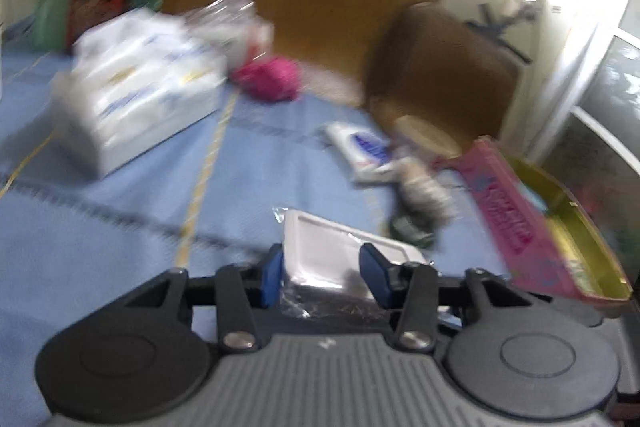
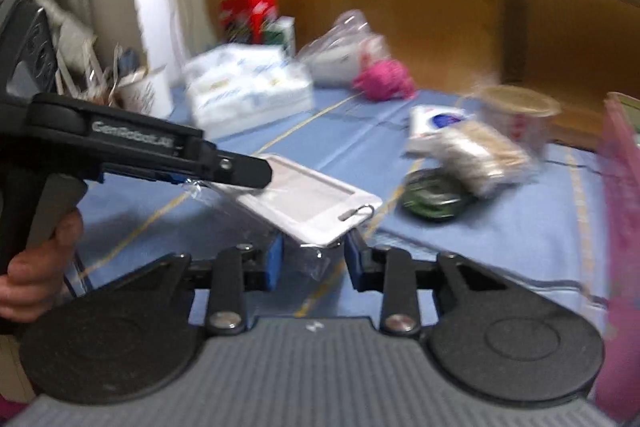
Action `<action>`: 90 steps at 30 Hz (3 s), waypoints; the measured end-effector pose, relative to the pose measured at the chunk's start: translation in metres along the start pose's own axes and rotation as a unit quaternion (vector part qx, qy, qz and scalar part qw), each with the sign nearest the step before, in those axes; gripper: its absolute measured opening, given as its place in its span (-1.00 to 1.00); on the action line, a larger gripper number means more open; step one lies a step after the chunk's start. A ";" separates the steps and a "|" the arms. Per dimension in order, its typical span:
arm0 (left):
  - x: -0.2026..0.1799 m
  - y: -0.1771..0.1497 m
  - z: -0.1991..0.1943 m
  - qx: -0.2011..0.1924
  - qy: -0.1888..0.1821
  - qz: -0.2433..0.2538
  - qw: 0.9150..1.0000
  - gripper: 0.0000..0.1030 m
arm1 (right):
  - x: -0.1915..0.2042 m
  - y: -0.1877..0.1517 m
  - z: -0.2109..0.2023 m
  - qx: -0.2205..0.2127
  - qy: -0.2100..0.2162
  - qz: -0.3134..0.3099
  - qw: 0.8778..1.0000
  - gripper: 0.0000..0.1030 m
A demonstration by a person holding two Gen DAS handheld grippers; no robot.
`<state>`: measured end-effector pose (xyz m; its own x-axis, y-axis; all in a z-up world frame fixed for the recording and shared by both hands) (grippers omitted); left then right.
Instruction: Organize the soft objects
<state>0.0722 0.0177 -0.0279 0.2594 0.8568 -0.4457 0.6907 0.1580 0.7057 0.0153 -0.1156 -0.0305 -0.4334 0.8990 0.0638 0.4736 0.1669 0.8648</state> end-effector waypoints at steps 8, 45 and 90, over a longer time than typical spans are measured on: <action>-0.131 0.030 0.019 -0.018 -0.102 0.104 0.989 -0.21 | -0.061 0.015 -0.093 -0.107 -0.135 0.016 0.985 -0.31; 0.094 0.047 0.039 -0.063 0.225 0.018 0.972 -0.20 | -0.055 0.071 0.003 -0.089 -0.034 0.081 0.992 0.09; 0.062 0.043 0.024 -0.089 0.125 0.055 0.987 0.22 | 0.011 -0.029 -0.010 0.017 -0.025 -0.014 0.999 -0.17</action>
<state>0.1342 0.0654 -0.0383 0.1361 0.9645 -0.2261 0.5329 0.1212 0.8375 -0.0108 -0.1142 -0.0497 -0.4074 0.9131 0.0144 0.4884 0.2045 0.8483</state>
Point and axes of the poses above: each gripper's, at about its wrist camera, not at the fingertips, and z roughly the way its jaws point, x to its left, y to its top, the point moved 6 cm from there along z, roughly the way its jaws point, and after that the axes turned 4 degrees about -z, right-handed, at the moved point
